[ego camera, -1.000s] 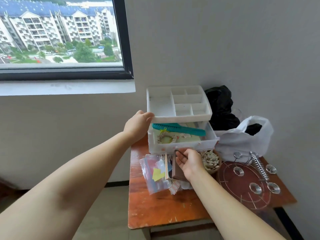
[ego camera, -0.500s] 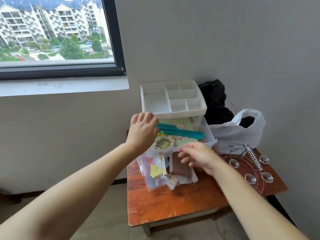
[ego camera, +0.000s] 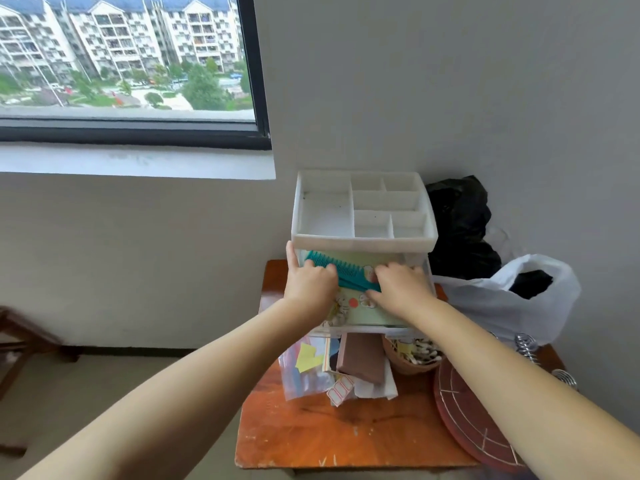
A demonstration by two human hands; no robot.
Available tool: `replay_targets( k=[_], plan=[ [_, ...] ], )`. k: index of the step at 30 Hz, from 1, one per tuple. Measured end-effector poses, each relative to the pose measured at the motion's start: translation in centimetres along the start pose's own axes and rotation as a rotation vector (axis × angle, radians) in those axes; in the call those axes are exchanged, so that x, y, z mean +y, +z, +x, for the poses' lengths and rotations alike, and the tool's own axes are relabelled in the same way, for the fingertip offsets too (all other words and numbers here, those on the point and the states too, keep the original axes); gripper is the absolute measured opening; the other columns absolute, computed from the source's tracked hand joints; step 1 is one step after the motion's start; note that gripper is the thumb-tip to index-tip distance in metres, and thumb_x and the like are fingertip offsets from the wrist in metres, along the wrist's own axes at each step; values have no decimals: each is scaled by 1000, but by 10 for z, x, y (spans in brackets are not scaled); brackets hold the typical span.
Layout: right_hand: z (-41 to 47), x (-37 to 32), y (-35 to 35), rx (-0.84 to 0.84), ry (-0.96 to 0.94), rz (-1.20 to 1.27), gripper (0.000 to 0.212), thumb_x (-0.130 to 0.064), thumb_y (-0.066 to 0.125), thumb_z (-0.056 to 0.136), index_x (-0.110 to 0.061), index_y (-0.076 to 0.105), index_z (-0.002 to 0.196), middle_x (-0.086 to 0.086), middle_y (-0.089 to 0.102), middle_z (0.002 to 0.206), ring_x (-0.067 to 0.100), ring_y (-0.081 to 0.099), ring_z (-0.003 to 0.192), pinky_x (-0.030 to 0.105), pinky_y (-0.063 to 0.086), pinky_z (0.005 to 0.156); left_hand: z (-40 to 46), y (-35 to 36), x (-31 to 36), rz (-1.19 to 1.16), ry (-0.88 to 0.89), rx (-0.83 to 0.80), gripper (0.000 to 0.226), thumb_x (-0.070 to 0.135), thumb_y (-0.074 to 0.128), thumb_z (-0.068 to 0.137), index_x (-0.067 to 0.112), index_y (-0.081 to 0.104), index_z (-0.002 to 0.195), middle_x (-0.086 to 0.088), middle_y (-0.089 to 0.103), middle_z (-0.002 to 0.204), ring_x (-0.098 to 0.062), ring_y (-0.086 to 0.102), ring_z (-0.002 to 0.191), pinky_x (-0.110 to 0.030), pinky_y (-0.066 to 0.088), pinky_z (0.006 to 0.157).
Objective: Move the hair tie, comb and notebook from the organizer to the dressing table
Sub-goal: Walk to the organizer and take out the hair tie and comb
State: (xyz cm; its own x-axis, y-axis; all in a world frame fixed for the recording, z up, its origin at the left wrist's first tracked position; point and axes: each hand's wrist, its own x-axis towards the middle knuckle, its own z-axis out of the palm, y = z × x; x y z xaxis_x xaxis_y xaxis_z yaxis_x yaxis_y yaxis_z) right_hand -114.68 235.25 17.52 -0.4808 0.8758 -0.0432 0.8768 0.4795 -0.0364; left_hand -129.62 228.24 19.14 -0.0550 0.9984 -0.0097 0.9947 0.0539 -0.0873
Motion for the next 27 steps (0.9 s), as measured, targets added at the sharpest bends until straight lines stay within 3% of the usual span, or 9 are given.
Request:
replay_targets(
  k=[3,8,13,16,20,24,27],
  plan=[
    [1,1,1,-15,-41,10,40,-41,56,82,-16,58,112,9,60,112,30,57,102,41,41,87,-2,10,2,-19,-16,42,17,9,46,83,8,50,99,-9,66,97,-33,53,106,-63,-4,114],
    [-1,8,-6,-10,-86,171,33,-35,54,85,-13,53,110,10,63,116,28,60,101,38,49,83,-5,15,4,-77,-42,154,9,10,47,84,10,50,92,-10,66,97,-31,53,98,-48,23,104],
    [-7,16,-13,-70,-158,319,40,-29,51,90,-11,52,125,11,59,125,24,58,108,31,47,84,-10,13,3,-188,-67,294,29,17,47,85,10,53,112,-8,66,105,-29,53,97,-37,34,86],
    [-15,22,-15,-106,-186,385,38,-31,53,90,-14,55,124,8,60,125,20,58,107,26,44,84,-23,11,-2,-434,-104,392,23,15,49,85,7,62,102,-10,66,98,-26,52,88,-35,44,75],
    [-24,26,-25,-160,-179,476,34,-33,55,89,-19,57,120,3,63,121,13,59,97,23,45,81,-49,5,-11,-883,-307,494,18,7,52,84,8,66,95,-3,57,84,-14,51,73,-21,45,65],
    [-26,10,-39,-161,-239,497,27,-33,57,88,-22,61,113,-2,66,107,12,60,87,22,44,70,-77,-4,-27,-1167,-521,572,22,3,50,84,10,69,93,-13,66,86,-26,63,77,-34,54,71],
    [-30,-17,-43,-147,-295,487,25,-32,58,88,-23,62,110,-6,63,99,11,59,80,17,41,59,-110,-6,-43,-1459,-648,609,24,-1,47,85,7,68,93,-11,66,77,-22,62,67,-28,56,58]
  ],
)
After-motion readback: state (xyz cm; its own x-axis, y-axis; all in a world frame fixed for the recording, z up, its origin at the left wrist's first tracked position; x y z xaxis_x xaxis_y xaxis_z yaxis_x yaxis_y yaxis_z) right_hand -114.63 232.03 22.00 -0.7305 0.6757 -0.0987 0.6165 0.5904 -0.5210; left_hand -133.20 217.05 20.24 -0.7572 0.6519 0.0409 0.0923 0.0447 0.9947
